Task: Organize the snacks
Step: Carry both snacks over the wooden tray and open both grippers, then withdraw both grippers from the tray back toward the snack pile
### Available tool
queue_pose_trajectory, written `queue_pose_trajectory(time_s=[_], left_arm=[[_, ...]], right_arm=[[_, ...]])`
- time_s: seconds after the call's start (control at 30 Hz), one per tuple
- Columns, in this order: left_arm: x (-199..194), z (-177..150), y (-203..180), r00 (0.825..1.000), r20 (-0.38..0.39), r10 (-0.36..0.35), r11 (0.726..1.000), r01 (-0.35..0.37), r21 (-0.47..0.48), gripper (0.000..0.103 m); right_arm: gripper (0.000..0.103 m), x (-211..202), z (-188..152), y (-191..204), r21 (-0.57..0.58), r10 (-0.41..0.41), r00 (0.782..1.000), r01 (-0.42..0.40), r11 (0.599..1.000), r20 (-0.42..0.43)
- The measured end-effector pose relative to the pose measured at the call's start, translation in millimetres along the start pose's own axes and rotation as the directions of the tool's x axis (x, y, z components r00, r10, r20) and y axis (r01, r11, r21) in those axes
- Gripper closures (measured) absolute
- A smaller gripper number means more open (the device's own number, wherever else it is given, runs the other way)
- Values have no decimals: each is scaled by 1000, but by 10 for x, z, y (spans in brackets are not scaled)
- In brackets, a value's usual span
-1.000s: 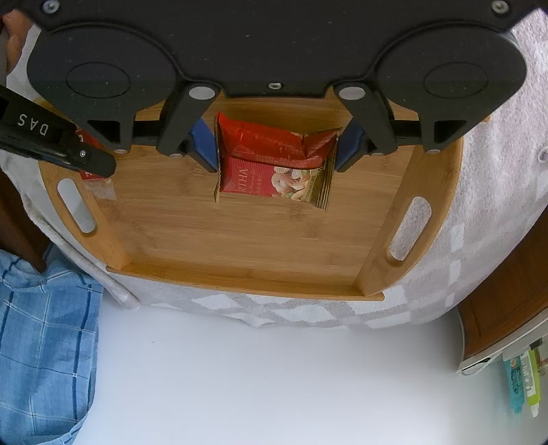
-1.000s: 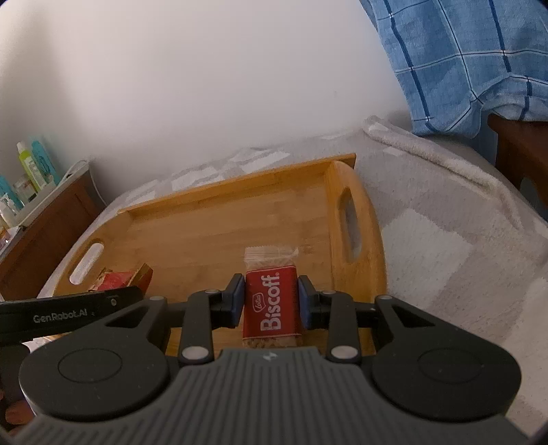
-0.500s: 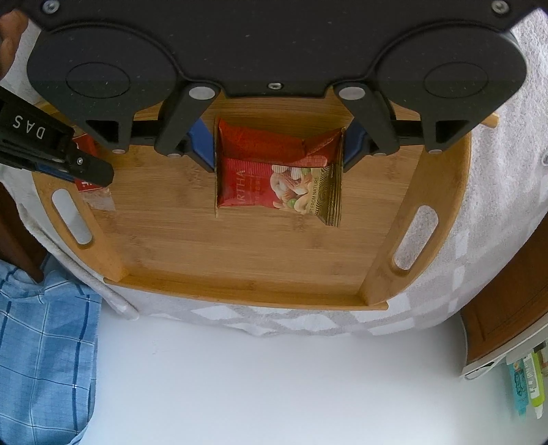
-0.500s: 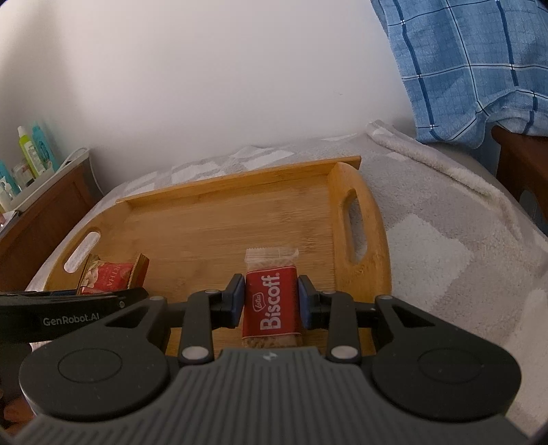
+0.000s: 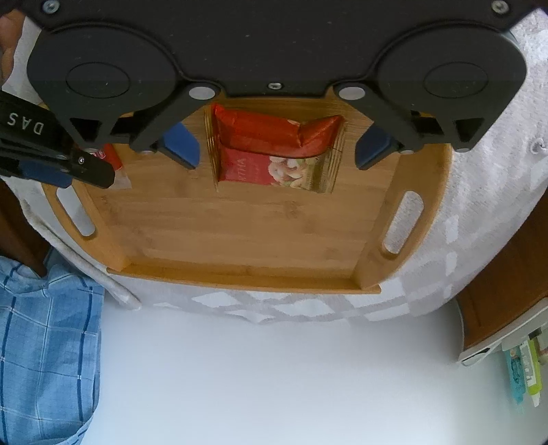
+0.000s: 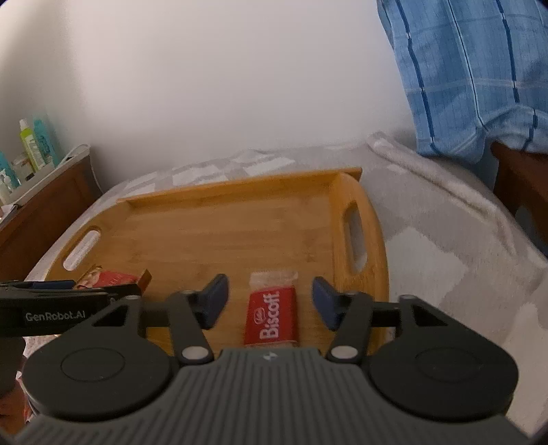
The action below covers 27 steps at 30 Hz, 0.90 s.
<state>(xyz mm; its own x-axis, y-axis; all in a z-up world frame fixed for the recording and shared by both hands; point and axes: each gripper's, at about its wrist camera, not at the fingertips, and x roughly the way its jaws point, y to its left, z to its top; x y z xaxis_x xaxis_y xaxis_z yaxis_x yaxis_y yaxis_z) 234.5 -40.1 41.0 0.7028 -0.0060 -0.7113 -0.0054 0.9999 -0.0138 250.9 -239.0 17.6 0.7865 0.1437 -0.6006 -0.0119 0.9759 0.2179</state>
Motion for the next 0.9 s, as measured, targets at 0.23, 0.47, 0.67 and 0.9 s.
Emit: queue_pose_trajectory(time_s=[0.23, 0.47, 0.67, 0.9], left_arm=[[-123, 28, 70, 1000, 5, 3, 1000, -3, -21, 0], [-311, 11, 130, 1000, 31, -4, 1000, 4, -5, 0], [-495, -76, 109, 997, 76, -15, 1000, 14, 14, 0], [-685, -297, 76, 996, 86, -15, 999, 12, 34, 0]], right_arm=[[13, -116, 48, 58, -38, 4, 999, -2, 999, 35], [1, -256, 65, 50, -54, 3, 998, 1, 999, 66], [0, -411, 27, 51, -70, 22, 997, -16, 997, 77], [0, -623, -143, 87, -106, 15, 996, -5, 994, 89]])
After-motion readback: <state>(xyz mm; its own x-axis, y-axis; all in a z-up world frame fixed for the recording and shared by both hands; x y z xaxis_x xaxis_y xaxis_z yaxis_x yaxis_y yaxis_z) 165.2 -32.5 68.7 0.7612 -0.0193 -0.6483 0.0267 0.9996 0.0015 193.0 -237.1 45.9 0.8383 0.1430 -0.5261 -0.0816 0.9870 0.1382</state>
